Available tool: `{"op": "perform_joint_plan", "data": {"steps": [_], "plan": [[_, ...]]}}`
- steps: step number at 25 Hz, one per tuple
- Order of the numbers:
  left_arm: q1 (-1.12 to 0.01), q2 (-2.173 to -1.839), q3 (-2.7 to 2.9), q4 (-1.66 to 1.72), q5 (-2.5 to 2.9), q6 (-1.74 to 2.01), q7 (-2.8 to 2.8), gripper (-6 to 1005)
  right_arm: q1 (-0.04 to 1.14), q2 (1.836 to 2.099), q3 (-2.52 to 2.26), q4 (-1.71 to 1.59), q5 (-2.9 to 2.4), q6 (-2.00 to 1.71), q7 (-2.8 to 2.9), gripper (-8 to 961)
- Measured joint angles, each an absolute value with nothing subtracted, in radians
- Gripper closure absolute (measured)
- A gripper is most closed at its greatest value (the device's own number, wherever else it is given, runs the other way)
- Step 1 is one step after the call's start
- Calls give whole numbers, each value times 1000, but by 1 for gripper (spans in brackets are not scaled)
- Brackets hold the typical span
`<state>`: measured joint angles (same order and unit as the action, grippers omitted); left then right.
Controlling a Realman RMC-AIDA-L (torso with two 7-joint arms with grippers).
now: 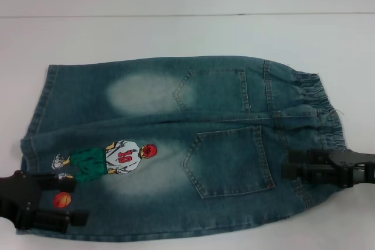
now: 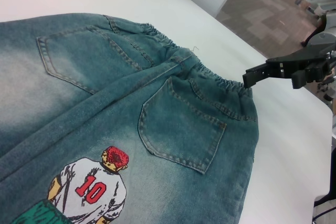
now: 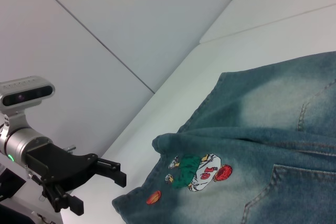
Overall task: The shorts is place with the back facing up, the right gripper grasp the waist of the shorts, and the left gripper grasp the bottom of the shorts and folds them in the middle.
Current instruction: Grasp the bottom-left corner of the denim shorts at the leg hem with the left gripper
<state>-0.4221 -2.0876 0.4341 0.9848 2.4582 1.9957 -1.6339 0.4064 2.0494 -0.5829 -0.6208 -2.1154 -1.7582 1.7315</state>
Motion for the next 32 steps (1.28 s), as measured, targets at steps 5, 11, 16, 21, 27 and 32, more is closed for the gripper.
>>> {"op": "perform_joint_plan", "data": {"steps": [5,11,16,21,27,32], "plan": [[-421,-2088,434,985,2459,1996,-1634,49,406,2051,-583,-619,-2115,-1761,1731,37],[-420,-2089,434,985,2461,1996,-1634,48,404,2052,-583,-619,-2115,-1762,1730,37],[-420,-2089,434,985,2462,1996,-1634,49,403,2053,-583,-620,-2115,-1762,1729,37],[-420,-2089,431,985,2464,1996,-1634,49,402,2054,-577,-620,-2114,-1763,1729,37],[-421,-2086,429,985,2465,1989,-1639,49,402,2054,-576,-620,-2112,-1761,1729,38],[-429,-2078,426,985,2469,1987,-1654,49,403,2055,-575,-620,-2112,-1757,1729,38]]}}
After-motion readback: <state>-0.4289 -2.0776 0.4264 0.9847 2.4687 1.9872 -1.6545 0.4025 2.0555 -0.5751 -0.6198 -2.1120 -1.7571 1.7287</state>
